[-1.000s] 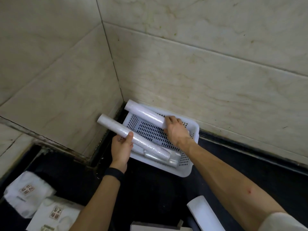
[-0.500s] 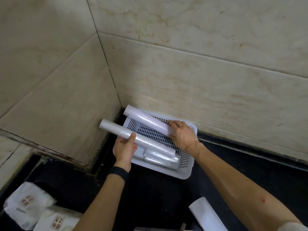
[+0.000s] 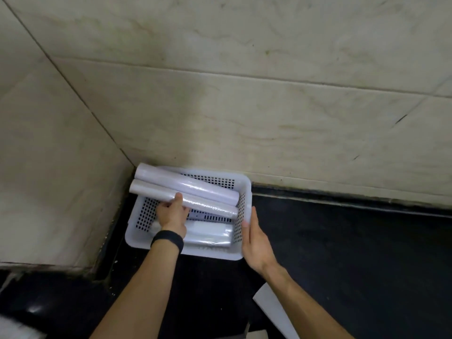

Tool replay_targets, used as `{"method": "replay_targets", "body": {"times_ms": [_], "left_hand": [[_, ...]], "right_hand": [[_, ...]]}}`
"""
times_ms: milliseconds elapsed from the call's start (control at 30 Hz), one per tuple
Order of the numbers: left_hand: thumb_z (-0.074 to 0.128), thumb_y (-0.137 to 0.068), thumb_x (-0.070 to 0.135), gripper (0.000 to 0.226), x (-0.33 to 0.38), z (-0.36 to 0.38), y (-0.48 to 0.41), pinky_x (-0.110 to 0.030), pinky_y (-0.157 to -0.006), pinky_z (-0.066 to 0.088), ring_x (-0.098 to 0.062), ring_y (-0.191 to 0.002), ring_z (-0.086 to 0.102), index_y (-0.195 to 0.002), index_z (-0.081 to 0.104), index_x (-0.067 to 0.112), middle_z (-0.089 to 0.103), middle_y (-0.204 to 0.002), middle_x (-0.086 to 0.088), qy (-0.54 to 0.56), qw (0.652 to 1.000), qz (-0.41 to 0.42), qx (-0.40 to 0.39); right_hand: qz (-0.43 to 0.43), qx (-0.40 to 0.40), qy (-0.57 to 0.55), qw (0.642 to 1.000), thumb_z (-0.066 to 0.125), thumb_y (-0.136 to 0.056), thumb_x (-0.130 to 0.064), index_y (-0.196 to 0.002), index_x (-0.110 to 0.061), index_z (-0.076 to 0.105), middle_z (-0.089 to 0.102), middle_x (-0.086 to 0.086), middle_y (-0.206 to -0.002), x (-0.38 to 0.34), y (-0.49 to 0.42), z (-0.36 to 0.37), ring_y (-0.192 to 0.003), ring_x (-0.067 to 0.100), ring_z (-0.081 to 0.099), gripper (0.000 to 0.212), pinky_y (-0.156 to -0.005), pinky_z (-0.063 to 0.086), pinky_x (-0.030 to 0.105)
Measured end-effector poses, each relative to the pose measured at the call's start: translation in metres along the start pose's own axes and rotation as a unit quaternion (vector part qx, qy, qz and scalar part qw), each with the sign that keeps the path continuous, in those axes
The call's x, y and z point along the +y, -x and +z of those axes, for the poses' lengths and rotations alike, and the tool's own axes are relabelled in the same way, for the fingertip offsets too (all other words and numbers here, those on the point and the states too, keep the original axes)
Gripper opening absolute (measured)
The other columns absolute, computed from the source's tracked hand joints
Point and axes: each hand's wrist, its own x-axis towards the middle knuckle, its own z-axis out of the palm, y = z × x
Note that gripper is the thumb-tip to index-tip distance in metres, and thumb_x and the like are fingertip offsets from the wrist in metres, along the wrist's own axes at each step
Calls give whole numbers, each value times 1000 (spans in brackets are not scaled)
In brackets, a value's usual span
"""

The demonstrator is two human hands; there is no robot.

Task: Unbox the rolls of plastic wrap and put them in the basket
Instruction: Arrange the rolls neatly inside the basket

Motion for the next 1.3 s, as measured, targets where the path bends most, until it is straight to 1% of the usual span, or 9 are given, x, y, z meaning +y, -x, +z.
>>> {"method": "replay_targets", "body": {"times_ms": [133, 300, 667, 767, 867, 967, 1100, 1167, 1300], "left_hand": [[66, -93, 12, 41, 1, 3, 9, -41, -99, 53, -26, -111, 63, -131, 52, 3, 62, -124, -15, 29, 1000, 9, -1], [65, -94, 9, 42, 12, 0, 7, -38, -98, 52, -26, -117, 61, -133, 52, 4, 60, -131, -15, 21, 999, 14, -42], [62, -97, 31, 44, 25, -9, 13, -37, -111, 42, -23, -120, 56, -131, 53, 6, 59, -126, -12, -33, 993, -40, -103], [57, -98, 35, 24, 36, -30, 13, -38, -101, 50, -26, -107, 60, -107, 59, 13, 61, -111, -12, -189, 977, -17, -94], [52, -94, 37, 20, 46, -61, 7, -34, -80, 50, -23, -85, 60, -85, 59, 21, 62, -86, 1, -489, 850, 167, -100], [50, -98, 26, 19, 47, -78, -4, -37, -86, 50, -19, -95, 59, -105, 65, 17, 63, -100, 3, -620, 715, 294, -136], [48, -93, 9, 36, 32, -79, -11, -41, -92, 49, -26, -112, 53, -128, 58, 13, 57, -124, -5, -738, 554, 313, -222], [54, -88, 6, 49, 26, -76, -16, -41, -99, 47, -26, -124, 48, -136, 53, 16, 52, -136, -5, -759, 522, 311, -233], [57, -87, 6, 48, 24, -68, -24, -41, -98, 49, -28, -123, 52, -132, 58, 23, 53, -134, -6, -776, 517, 269, -243]], "right_hand": [[28, 3, -45, 999, 15, -89, -78, -144, -63, 4, 65, -22, -103, -3, 2, 5, -80, -6, 67, 57, -58, 45, 5], [62, -17, -37, 997, 21, -99, -63, -142, -62, 6, 70, -12, -96, -4, 1, -1, -69, 3, 69, 45, -58, 47, 18], [65, -23, -9, 998, 25, -105, -50, -154, -46, 6, 68, -5, -110, -8, 3, -1, -87, 12, 69, 52, -78, 56, 36], [39, 15, 42, 998, 32, -106, -44, -157, -31, 16, 53, 3, -141, -12, 6, -2, -123, 21, 57, 55, -101, 51, 41], [-71, 81, 218, 970, 53, -101, -27, -153, -13, 31, 34, 10, -155, -14, 10, -4, -139, 26, 35, 58, -110, 42, 37], [-208, 71, 310, 925, 66, -91, -12, -134, -9, 58, 56, 10, -137, -22, 8, 0, -127, 29, 49, 44, -101, 52, 45], [-172, -73, 330, 926, 53, -97, -13, -136, -15, 57, 55, 2, -139, -44, -5, 15, -128, 24, 46, 39, -99, 51, 40], [-145, -138, 374, 906, 52, -96, -12, -143, -14, 49, 47, 4, -148, -50, -18, 22, -134, 27, 42, 47, -110, 42, 39], [-67, -195, 449, 869, 54, -94, -18, -143, -12, 42, 47, 11, -146, -59, -38, 30, -132, 31, 46, 51, -108, 42, 42]]}}
